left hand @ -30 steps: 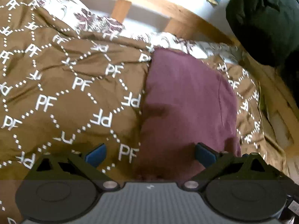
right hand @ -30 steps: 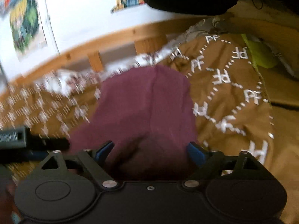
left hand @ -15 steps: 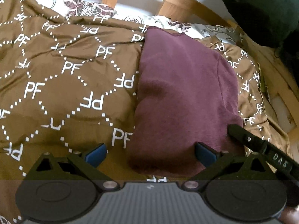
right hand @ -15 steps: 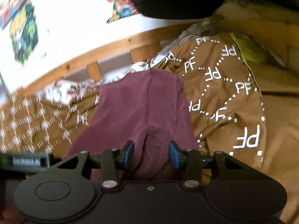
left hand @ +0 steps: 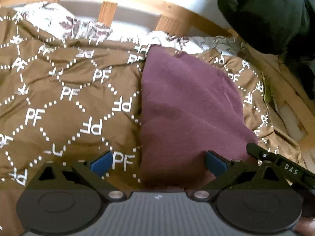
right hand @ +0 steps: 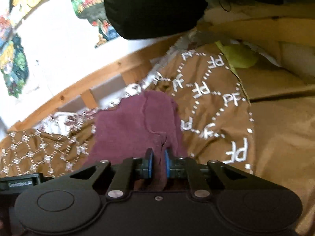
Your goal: Fold small clothes
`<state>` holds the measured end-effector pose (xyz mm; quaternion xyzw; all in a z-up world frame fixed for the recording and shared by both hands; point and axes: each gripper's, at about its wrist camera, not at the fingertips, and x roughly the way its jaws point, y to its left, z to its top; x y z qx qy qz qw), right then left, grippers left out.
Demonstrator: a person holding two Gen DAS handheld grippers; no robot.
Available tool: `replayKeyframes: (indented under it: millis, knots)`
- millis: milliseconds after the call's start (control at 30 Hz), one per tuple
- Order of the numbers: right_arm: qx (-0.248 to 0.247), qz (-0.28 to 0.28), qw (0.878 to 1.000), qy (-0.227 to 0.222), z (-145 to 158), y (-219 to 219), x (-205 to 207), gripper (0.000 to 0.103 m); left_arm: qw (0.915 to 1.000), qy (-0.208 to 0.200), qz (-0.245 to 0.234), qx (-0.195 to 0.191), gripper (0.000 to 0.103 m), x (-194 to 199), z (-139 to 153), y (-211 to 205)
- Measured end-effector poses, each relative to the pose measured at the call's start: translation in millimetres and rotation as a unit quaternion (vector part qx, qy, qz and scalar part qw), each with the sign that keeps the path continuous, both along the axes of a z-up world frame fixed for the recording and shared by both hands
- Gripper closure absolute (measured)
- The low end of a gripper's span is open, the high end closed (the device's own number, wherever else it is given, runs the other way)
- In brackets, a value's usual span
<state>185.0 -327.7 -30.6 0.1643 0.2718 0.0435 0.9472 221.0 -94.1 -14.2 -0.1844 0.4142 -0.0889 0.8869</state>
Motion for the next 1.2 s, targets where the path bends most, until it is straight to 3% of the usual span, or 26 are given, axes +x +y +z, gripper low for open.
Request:
replayKeyframes:
  millis: [100,267,733,833,1000,1200]
  knots:
    - [0.021,-0.006,0.999,0.033,-11,-6,6,0.09,0.9998,0.019,-0.003,-0.004,0.0,4,-9,1]
    - [0.035,-0.009,0.998,0.048,-18,-9,8,0.089,0.9995,0.029,-0.003,-0.014,0.0,5,-19,2]
    - [0.028,-0.006,0.999,0.022,-17,-8,5,0.064,0.9991,0.04,0.003,-0.016,0.0,6,-28,-2]
    - [0.03,-0.005,1.0,0.007,-13,-8,3,0.055,0.9991,0.04,0.004,-0.017,0.0,5,-31,-2]
    - [0.032,0.014,0.998,-0.044,-4,-14,5,0.026,0.9992,0.034,0.007,-0.021,0.0,3,-37,-4]
    - [0.075,0.03,0.994,-0.068,-4,-29,20,0.009,0.9995,0.021,0.012,-0.021,0.0,0,-43,-10]
